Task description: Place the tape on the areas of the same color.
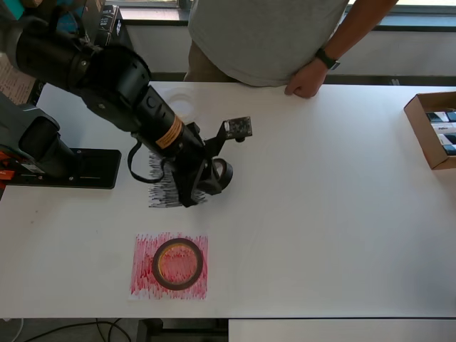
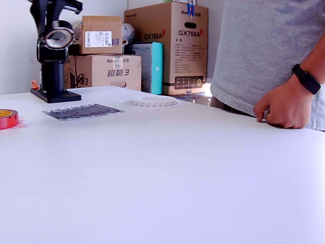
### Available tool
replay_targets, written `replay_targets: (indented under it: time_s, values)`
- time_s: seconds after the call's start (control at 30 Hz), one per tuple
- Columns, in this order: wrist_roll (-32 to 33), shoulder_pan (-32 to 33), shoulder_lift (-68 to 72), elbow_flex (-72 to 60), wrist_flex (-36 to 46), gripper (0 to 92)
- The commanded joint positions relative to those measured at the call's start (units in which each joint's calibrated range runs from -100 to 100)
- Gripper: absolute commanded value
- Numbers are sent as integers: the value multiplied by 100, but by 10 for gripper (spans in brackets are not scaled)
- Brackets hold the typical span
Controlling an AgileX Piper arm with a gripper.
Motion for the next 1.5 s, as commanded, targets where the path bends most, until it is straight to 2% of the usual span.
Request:
replay_targets:
  time_s: [0.0, 0.17, 0.43, 0.63, 0.93, 1.47]
  values:
    - [463, 1151, 238, 837, -92, 0]
    - [471, 1112, 958, 810, -117, 0]
    - [390, 993, 1688, 791, -593, 0]
    - [373, 1025, 1660, 1100, -618, 0]
    - [5, 780, 1622, 1300, -618, 0]
    - [-216, 985, 1613, 1691, -618, 0]
